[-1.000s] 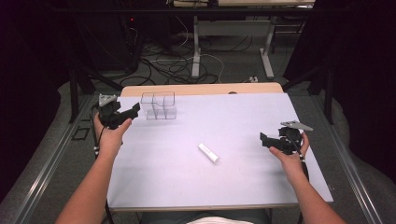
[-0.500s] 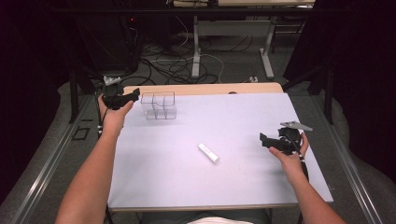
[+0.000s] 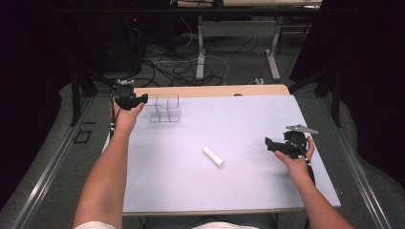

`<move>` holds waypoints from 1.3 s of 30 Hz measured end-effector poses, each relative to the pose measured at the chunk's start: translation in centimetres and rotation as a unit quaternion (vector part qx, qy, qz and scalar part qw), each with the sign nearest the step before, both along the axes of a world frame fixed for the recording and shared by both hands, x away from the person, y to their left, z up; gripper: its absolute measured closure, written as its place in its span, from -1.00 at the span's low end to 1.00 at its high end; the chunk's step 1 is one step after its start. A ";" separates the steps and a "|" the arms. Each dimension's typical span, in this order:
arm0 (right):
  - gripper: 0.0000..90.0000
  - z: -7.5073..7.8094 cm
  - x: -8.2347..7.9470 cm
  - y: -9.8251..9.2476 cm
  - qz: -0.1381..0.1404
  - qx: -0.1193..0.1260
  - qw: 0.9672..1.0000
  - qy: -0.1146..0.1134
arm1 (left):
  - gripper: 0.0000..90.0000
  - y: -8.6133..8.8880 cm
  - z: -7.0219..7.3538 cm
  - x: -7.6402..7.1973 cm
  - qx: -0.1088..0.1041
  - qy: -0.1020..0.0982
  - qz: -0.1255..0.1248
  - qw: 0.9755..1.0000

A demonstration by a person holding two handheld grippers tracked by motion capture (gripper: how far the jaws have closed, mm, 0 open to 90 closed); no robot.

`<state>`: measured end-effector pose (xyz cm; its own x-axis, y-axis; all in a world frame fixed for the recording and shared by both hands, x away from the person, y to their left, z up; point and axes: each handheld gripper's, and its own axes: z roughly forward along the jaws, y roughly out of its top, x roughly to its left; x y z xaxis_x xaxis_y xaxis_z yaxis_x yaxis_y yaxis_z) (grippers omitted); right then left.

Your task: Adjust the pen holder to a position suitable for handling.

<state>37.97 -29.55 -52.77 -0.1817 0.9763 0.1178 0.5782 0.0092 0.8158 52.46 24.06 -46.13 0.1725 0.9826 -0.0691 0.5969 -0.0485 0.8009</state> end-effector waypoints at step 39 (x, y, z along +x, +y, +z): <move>-0.67 -0.4 0.2 0.0 0.007 0.013 1.000 0.018 | 0.97 -1.2 -1.1 0.1 -0.005 0.069 0.030 0.997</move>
